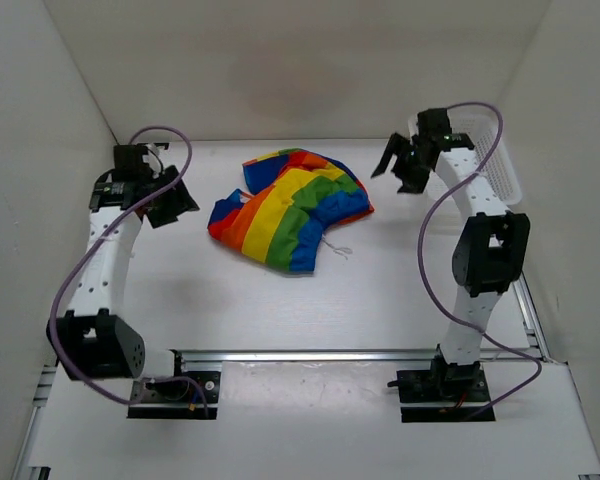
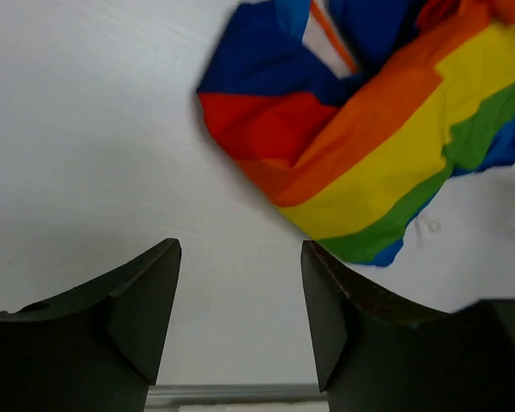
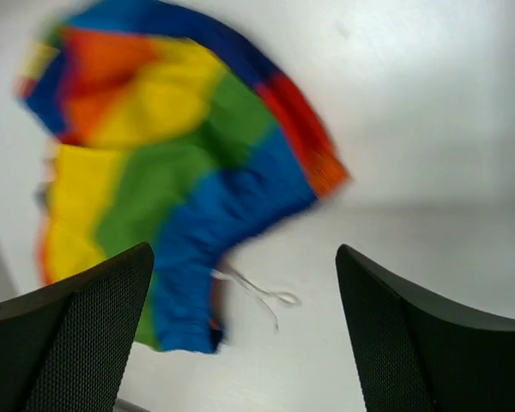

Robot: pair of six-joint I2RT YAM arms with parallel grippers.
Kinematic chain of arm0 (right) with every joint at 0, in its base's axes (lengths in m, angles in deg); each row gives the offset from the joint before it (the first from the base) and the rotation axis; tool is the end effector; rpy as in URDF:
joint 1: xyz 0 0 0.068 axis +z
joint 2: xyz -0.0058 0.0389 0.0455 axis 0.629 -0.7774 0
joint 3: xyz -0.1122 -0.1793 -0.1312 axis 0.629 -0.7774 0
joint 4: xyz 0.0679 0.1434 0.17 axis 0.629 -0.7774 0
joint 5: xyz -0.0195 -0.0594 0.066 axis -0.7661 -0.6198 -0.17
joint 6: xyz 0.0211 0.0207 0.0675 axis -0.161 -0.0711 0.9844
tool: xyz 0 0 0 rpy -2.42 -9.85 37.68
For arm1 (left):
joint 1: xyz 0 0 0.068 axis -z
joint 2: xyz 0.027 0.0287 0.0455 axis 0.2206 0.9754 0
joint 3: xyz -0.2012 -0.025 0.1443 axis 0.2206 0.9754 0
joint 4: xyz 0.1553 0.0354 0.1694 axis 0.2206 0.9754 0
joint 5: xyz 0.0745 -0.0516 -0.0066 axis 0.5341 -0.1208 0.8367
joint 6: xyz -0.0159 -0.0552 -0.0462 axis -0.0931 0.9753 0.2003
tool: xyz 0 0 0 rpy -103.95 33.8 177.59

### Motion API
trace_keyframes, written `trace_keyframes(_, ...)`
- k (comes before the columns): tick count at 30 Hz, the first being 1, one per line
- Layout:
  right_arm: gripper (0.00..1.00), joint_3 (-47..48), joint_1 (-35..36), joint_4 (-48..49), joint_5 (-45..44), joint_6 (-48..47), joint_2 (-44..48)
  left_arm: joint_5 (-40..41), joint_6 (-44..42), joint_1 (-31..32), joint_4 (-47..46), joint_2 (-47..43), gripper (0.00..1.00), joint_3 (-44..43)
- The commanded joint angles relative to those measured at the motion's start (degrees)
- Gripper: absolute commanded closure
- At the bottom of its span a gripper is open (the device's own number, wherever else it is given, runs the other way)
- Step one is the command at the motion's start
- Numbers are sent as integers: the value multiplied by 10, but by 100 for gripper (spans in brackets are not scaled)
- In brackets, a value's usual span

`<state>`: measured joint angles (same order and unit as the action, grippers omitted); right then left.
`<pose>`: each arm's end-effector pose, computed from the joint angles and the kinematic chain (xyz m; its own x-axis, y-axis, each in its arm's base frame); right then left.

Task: Fold and stack the shorts
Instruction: Move the shorts to the center of the board, then flatten the shorts out

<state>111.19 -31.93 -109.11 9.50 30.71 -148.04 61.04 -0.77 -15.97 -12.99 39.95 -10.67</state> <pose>0.4247 0.0655 0.2842 -0.7535 0.3909 -0.5287 0.1214 0.8730 0.4724 0.2624 0.0068 0.3214 -0.7087 -0.4325 -0.5573 -0.2735 0.8967 -0.3480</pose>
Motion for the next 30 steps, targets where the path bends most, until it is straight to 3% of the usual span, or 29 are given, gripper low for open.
trace_keyframes(1,12,-122,47,25,-42,0,142,-62,-22,16,-25,29,31,55)
trace_keyframes(2,12,-197,57,37,-36,5,158,-67,-15,24,-35,46,29,62)
trace_keyframes(6,12,-333,124,67,6,5,208,-46,1,38,-55,112,1,67)
trace_keyframes(7,10,-351,164,75,13,5,208,-46,1,38,-63,128,0,67)
trace_keyframes(13,1,-343,312,104,-40,-65,143,-41,12,43,-84,288,0,-9)
trace_keyframes(18,0,-255,343,124,-85,-97,28,-46,18,43,-84,371,1,-92)
trace_keyframes(21,4,-200,343,132,-78,-103,-40,-67,18,43,-84,415,13,-118)
trace_keyframes(22,9,-187,337,132,-72,-103,-56,-74,18,43,-84,430,31,-129)
trace_keyframes(23,27,-164,337,132,-72,-96,-69,-80,18,48,-84,430,44,-129)
trace_keyframes(24,38,-156,331,132,-80,-96,-82,-80,18,48,-84,436,58,-137)
trace_keyframes(26,81,-142,325,126,-97,-79,-82,-87,18,48,-84,427,90,-143)
trace_keyframes(27,100,-126,308,119,-105,-79,-74,-87,18,48,-78,420,90,-150)
trace_keyframes(30,100,-120,275,108,-111,-74,-16,-87,18,48,-59,373,90,-184)
